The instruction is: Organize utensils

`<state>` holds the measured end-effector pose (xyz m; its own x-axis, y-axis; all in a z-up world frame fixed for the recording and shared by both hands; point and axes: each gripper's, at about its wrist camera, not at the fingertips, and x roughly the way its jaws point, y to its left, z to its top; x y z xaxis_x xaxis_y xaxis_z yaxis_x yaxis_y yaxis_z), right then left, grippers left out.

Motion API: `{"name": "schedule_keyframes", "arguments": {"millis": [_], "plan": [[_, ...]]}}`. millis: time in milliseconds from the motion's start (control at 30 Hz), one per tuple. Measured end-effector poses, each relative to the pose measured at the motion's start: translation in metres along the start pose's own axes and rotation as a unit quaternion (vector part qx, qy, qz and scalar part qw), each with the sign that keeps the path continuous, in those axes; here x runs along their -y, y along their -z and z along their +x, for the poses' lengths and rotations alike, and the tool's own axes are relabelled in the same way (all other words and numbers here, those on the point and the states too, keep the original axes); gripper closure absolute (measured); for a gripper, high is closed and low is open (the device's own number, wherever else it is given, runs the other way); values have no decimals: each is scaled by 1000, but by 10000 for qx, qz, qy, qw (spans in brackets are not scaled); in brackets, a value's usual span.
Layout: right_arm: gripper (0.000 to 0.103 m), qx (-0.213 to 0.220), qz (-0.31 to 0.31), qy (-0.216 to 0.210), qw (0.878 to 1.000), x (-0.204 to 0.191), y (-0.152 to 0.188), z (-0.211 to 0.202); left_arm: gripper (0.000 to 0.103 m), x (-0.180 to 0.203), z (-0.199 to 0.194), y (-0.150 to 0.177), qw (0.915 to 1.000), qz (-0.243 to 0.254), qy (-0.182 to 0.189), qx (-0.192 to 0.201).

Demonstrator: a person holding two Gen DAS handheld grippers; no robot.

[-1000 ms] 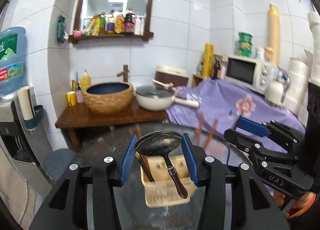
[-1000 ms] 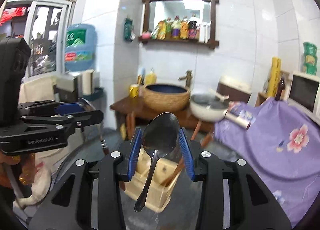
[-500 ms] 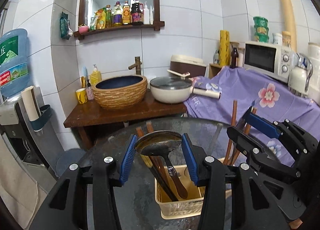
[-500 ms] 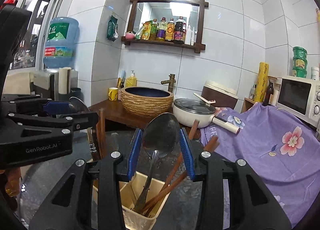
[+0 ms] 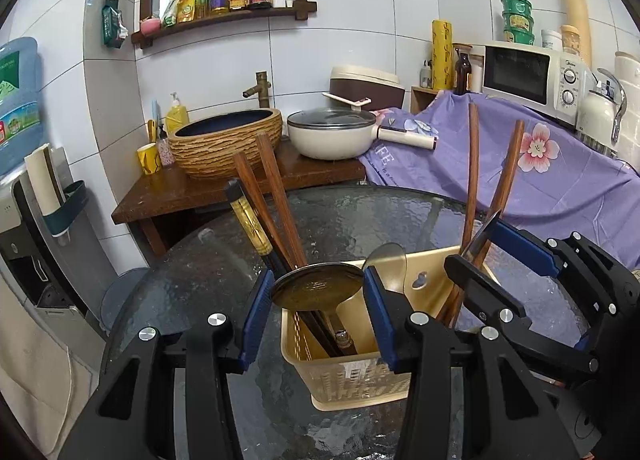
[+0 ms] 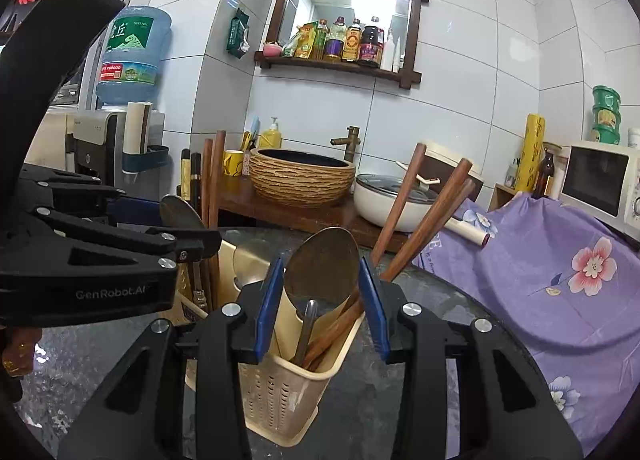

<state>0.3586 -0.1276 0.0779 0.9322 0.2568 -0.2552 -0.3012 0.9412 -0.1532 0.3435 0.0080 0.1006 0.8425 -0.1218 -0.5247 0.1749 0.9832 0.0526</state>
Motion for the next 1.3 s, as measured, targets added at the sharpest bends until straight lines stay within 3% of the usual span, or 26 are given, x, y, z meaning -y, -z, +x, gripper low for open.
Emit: {"name": "schedule_keyframes", "arguments": {"millis": [367, 467, 600, 667, 733, 800, 967, 1133, 1300], "plan": [[62, -41, -110, -36, 9999, -4, 13, -3, 57, -1, -7, 3, 9998, -154, 158, 1], [53, -31, -55, -39, 10000, -1, 13, -6, 44, 0, -22, 2, 9997, -101, 46, 211], [48, 205, 66, -73, 9997, 4, 11, -25, 34, -1, -50, 4, 9983, -23, -117, 576], [47, 274, 110, -87, 9995, 7, 11, -35, 22, -3, -64, 7, 9970, -68, -160, 750], [38, 302, 107, -58, 9995, 8, 12, -47, 12, -6, -80, 14, 9950, -190, -184, 961], [23, 373, 135, -7, 9992, 9, 15, -64, 7, -7, -95, 24, 9929, -271, -177, 1149], [6, 392, 171, -91, 9990, 7, 28, -113, 6, -6, -128, 66, 9892, -436, -140, 1389], [6, 390, 251, -352, 9983, -3, 60, -171, 6, -2, -157, 127, 9842, -717, -49, 1617], [6, 461, 636, -523, 9955, -9, 94, -224, 6, 17, -189, 176, 9833, -686, -126, 1683]]}}
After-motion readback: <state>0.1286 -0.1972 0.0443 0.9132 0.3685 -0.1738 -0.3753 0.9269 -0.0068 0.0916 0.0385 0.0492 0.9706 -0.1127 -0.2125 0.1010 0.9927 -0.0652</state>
